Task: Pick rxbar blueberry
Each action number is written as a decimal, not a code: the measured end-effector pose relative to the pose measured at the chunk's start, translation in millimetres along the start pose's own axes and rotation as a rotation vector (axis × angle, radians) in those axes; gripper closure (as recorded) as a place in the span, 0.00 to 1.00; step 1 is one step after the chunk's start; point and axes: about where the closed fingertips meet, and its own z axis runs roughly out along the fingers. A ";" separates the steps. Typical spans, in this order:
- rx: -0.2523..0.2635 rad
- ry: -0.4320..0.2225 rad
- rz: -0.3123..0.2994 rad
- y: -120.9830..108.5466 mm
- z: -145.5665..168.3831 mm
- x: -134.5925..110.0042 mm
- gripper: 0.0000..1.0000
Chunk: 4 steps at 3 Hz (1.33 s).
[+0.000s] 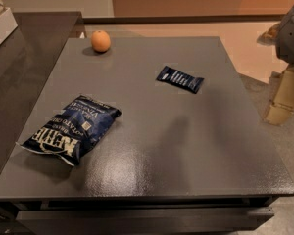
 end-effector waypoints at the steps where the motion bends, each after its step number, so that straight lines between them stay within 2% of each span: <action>1: 0.000 0.000 0.000 0.0 0.0 0.0 0.00; 3: -0.024 -0.242 0.069 -33.8 33.7 -29.1 0.00; 4: -0.039 -0.345 0.122 -55.6 55.0 -49.5 0.00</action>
Offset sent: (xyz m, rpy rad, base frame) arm 0.0777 0.0339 -0.0250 0.4128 -0.0481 -0.0050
